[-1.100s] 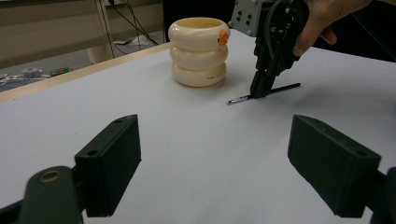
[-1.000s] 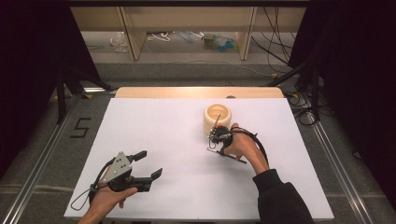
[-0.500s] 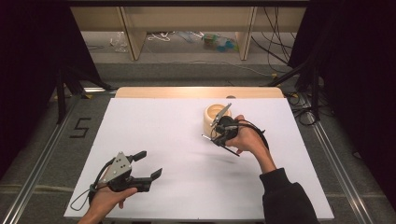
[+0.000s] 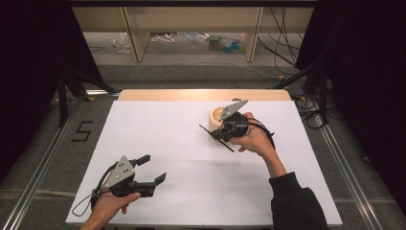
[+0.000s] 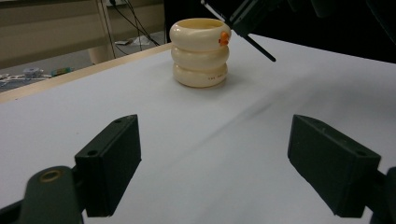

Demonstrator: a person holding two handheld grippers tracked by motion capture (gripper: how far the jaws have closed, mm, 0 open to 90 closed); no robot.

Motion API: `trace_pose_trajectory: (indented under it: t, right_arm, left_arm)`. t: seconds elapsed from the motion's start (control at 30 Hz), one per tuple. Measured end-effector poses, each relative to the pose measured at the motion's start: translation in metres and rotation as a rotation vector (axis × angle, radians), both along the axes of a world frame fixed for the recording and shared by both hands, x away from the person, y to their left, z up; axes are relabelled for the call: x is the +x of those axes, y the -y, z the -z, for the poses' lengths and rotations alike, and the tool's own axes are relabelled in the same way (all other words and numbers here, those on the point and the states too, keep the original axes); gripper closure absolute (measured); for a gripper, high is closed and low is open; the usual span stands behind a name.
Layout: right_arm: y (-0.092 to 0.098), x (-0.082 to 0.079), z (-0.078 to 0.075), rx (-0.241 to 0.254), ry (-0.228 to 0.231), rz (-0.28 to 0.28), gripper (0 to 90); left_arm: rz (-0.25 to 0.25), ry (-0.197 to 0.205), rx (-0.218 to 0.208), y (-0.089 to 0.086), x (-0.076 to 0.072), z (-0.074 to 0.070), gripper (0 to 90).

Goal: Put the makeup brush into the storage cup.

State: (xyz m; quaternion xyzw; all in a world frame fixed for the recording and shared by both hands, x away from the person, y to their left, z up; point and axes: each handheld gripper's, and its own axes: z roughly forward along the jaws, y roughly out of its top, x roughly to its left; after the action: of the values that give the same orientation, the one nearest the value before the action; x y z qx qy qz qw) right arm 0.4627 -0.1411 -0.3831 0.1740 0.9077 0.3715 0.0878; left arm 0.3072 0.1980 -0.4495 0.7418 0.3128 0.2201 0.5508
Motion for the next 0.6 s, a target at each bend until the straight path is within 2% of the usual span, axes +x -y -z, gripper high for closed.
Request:
trace_pose_trajectory:
  t: [0.03, 0.27, 0.47, 0.6]
  right_arm:
    - [0.000, -0.001, -0.002, 0.040, -0.009, -0.005, 85.3]
    - [0.002, -0.001, -0.011, 0.142, 0.034, 0.009, 85.3]
    - [0.006, -0.001, -0.017, 0.222, 0.091, 0.059, 85.3]
    - [0.010, 0.000, -0.020, 0.271, 0.111, 0.082, 85.3]
  left_arm:
    - [0.001, 0.001, -0.001, 0.000, 0.000, 0.000, 17.2]
    - [0.002, 0.001, -0.004, 0.000, 0.000, 0.000, 17.1]
    - [0.002, 0.002, -0.004, 0.000, 0.000, 0.000, 17.2]
    - [0.001, -0.004, -0.008, 0.000, 0.000, 0.000, 17.1]
